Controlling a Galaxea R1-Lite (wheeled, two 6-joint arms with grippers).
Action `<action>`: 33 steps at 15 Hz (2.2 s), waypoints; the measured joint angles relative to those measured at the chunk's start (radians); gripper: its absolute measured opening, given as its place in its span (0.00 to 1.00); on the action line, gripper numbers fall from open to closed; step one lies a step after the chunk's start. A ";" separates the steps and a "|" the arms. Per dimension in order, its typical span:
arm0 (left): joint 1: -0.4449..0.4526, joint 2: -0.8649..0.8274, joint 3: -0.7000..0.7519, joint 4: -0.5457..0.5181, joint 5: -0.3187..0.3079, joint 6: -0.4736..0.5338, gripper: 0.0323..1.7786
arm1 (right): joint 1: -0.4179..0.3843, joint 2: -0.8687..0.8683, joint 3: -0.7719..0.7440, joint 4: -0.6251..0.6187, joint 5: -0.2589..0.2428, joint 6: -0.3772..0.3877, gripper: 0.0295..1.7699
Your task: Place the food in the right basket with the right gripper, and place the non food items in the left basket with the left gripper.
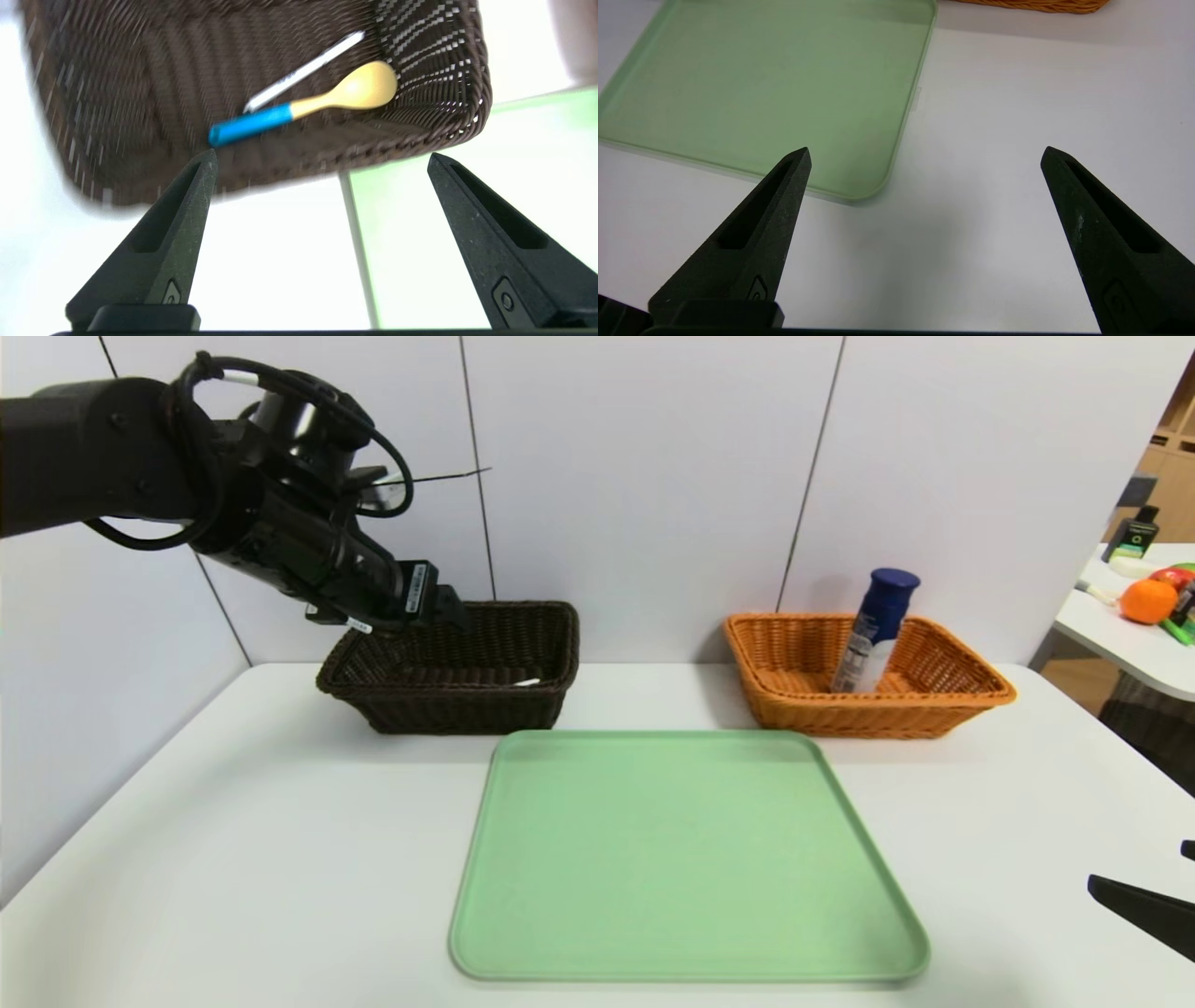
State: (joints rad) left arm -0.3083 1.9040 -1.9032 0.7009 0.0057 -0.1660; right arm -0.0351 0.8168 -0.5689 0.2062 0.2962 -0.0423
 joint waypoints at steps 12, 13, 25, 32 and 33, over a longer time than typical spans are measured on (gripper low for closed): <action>-0.163 -0.574 0.580 0.090 0.421 -0.335 0.94 | -0.008 -0.081 -0.089 0.045 -0.054 -0.074 0.96; -0.164 -0.636 0.627 0.089 0.422 -0.331 0.94 | -0.008 -0.111 -0.097 0.079 -0.054 -0.082 0.96; 0.084 -1.165 1.048 -0.045 0.498 -0.042 0.95 | -0.010 -0.335 -0.154 0.322 -0.102 -0.096 0.96; 0.205 -1.368 1.220 -0.170 0.459 0.080 0.95 | -0.010 -0.451 -0.135 0.413 -0.098 -0.099 0.96; 0.207 -1.396 1.244 -0.223 0.410 0.115 0.95 | -0.010 -0.461 -0.132 0.416 -0.097 -0.099 0.96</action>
State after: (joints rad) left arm -0.1009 0.5079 -0.6589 0.4777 0.4160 -0.0509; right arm -0.0447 0.3555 -0.7009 0.6223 0.1996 -0.1417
